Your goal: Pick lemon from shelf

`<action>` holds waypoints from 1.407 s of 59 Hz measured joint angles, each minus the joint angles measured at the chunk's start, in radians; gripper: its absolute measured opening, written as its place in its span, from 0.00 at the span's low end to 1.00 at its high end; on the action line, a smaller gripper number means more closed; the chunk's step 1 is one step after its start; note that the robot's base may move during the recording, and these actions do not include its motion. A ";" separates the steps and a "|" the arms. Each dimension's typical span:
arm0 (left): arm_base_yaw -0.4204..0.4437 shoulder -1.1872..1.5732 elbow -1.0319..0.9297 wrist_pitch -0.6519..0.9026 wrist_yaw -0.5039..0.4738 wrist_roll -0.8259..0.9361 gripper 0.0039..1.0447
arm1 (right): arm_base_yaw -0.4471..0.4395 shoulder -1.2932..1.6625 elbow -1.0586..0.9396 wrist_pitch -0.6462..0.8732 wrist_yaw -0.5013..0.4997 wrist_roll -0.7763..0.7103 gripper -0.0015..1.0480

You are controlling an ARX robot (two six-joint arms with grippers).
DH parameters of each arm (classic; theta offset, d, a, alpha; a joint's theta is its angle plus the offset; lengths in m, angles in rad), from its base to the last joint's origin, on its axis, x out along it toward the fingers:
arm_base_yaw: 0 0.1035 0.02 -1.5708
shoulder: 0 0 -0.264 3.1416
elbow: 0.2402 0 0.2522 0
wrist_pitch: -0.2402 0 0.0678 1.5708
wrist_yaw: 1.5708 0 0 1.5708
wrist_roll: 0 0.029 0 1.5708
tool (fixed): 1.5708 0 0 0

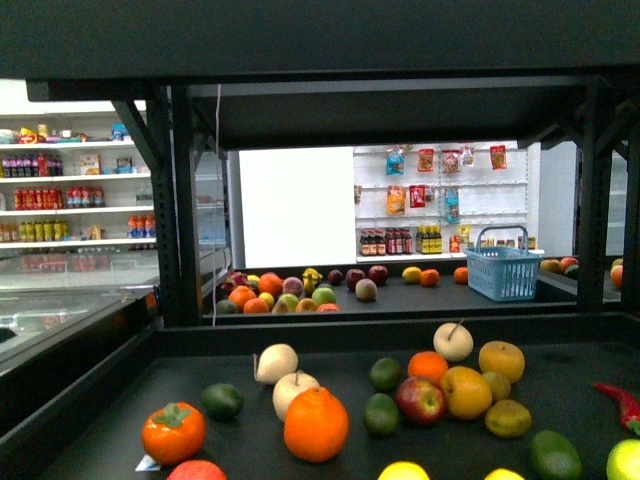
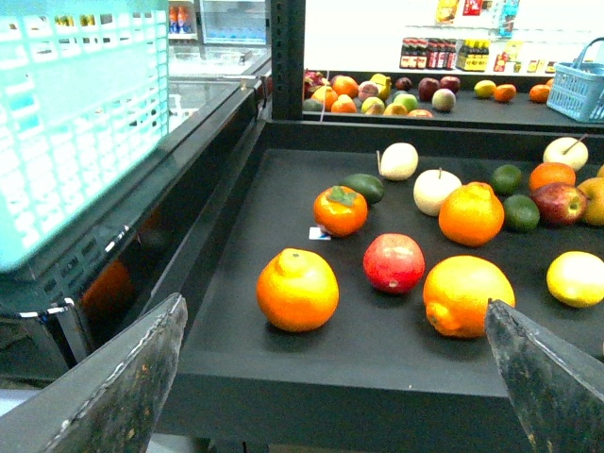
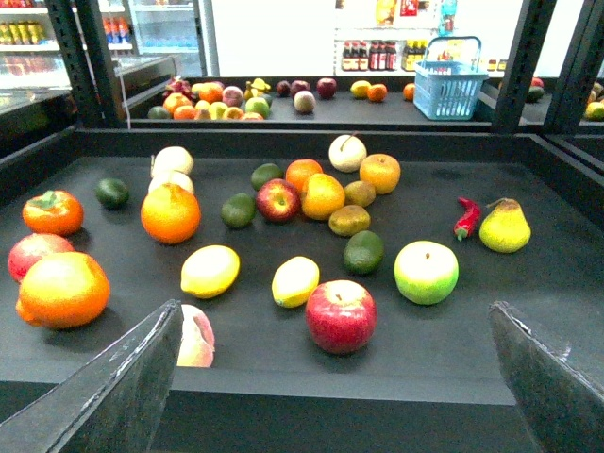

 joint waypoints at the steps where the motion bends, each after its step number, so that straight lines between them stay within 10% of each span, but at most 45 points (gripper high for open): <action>1: 0.000 0.000 0.000 0.000 0.000 0.000 0.93 | 0.000 0.000 0.000 0.000 0.000 -0.001 0.93; 43: -0.001 0.000 0.000 -0.001 -0.005 -0.003 0.93 | 0.000 0.000 0.000 0.000 0.000 -0.001 0.93; 49: -0.066 0.251 0.127 -0.148 -0.177 -0.357 0.93 | 0.000 0.000 0.000 0.000 0.000 -0.001 0.93; 55: 0.241 0.661 0.409 0.050 0.163 -0.544 0.93 | 0.000 0.000 0.000 0.000 -0.002 -0.001 0.93; 59: 0.439 1.019 0.746 0.106 0.209 -0.657 0.93 | -0.001 0.000 0.000 0.000 0.001 -0.001 0.93; 83: 0.417 1.465 1.111 0.103 0.227 -0.924 0.93 | -0.001 0.000 0.000 0.000 -0.001 -0.001 0.93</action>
